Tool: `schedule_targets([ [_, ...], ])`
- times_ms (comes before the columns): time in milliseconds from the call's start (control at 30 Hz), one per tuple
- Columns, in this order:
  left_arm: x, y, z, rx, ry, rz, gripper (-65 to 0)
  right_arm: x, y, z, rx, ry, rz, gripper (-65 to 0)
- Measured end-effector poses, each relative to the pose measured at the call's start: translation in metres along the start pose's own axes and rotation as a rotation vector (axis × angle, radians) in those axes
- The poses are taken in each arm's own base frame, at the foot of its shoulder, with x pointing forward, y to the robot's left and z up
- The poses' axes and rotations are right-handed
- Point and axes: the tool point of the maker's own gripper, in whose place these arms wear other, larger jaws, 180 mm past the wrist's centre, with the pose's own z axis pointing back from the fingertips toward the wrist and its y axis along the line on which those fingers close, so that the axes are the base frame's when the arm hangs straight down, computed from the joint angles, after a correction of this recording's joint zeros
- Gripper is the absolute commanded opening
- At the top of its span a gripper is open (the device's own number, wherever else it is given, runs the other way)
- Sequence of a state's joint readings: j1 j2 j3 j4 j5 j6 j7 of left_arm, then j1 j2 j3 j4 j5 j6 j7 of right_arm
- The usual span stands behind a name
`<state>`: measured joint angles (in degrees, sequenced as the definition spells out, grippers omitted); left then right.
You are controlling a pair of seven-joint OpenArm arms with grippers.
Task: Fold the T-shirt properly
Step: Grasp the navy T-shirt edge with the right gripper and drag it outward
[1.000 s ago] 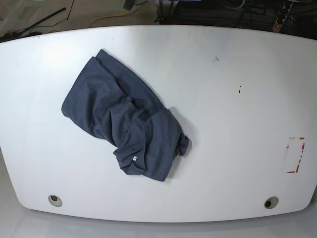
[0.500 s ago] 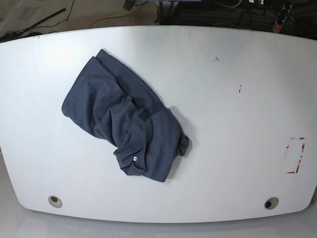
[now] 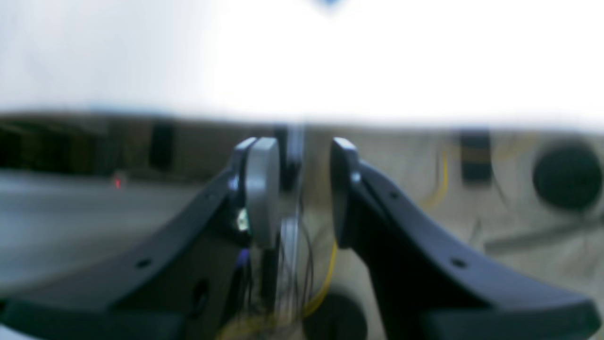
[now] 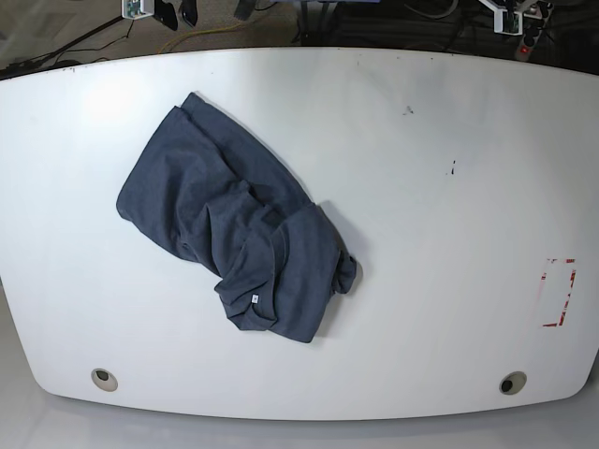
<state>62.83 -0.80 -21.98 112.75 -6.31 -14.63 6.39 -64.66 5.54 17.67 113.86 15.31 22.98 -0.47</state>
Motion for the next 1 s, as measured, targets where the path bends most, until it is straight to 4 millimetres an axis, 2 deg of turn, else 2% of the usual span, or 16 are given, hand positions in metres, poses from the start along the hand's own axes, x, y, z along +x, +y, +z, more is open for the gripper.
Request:
schedule_targets([
  [67, 0.009, -0.002, -0.007, -0.003, -0.03, 0.005, -18.9, 0.013, -0.004, -0.01, 0.004, -0.04, 0.02, -47.1],
  [233, 0.026, -0.004, -0.018, -0.008, -0.081, 0.007, -10.4, 0.051, -0.014, -0.033, -0.005, -0.153, 0.061, -47.1],
  [333, 0.031, -0.011, -0.022, -0.027, -0.099, 0.013, -9.3, 0.068, -0.012, -0.044, 0.014, -0.197, 0.08, -47.1],
  [500, 0.045, -0.007, -0.029, -0.012, -0.139, 0.013, -9.2, 0.083, -0.021, -0.069, 0.009, -0.146, 0.178, -46.9],
  [567, 0.054, -0.008, -0.034, -0.015, -0.166, 0.015, -9.4, 0.098, -0.023, -0.082, 0.0, -0.155, 0.205, -46.9],
  [633, 0.061, -0.008, -0.037, -0.016, -0.187, 0.015, -9.6, 0.106, -0.018, -0.091, 0.031, -0.142, 0.25, -46.9],
  [733, 0.066, -0.008, -0.039, -0.014, -0.202, 0.014, -9.6, 0.107, -0.011, -0.104, 0.076, -0.072, 0.325, -46.6],
  [833, 0.072, -0.012, -0.043, -0.023, -0.214, 0.014, -9.6, 0.112, -0.013, -0.117, 0.087, 0.003, 0.403, -38.4],
  [900, 0.075, -0.013, -0.044, -0.025, -0.225, 0.016, -9.6, 0.118, -0.016, -0.123, 0.077, 0.036, 0.446, -29.5],
  [1000, 0.076, -0.013, -0.045, -0.027, -0.23, 0.017, -9.6, 0.131, -0.015, -0.129, 0.082, 0.029, 0.479, -20.5],
])
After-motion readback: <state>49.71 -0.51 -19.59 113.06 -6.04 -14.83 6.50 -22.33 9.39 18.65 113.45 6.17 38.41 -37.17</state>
